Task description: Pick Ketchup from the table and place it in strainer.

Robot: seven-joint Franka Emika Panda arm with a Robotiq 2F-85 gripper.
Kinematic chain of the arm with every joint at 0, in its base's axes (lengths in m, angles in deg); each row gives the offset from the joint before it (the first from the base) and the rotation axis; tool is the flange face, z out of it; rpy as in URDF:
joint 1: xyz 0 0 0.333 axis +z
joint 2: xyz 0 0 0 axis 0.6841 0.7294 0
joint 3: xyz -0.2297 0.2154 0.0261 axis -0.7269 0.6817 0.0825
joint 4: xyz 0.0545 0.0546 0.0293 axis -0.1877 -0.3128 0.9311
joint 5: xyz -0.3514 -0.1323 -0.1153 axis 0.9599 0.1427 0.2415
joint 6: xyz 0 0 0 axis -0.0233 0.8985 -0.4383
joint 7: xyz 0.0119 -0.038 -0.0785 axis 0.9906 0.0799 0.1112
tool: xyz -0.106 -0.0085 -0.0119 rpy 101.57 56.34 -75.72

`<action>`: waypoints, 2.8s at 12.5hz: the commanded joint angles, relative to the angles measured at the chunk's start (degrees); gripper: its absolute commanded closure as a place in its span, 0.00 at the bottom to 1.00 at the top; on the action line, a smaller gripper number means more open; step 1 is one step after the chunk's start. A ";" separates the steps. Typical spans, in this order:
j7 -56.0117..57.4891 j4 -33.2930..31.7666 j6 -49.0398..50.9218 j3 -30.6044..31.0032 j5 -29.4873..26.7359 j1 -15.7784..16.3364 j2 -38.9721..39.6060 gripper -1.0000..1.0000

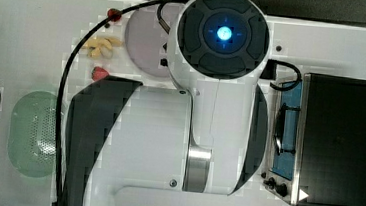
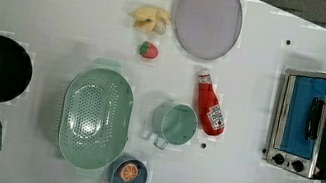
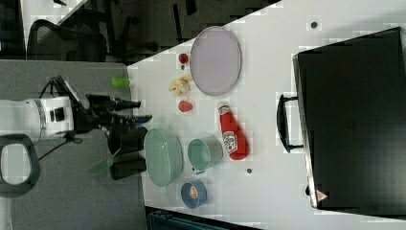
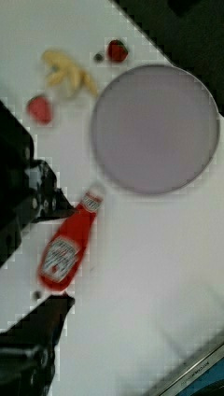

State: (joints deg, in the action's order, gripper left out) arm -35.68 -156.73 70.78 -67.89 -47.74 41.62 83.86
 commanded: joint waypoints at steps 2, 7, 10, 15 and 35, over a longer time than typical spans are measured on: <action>1.53 -6.36 8.73 2.45 -1.73 -6.20 -14.34 0.10; 6.36 -9.92 6.71 4.35 -1.75 -5.81 -12.48 0.00; 10.24 -13.05 1.75 6.20 -1.75 -5.68 -10.30 0.00; 30.55 -19.64 -6.59 8.49 -1.74 -5.60 -6.85 0.00; 51.22 -37.80 -51.72 8.67 0.43 -5.58 18.19 0.00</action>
State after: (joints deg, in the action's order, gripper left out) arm 13.48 -195.29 20.31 -59.53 -47.83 36.18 103.50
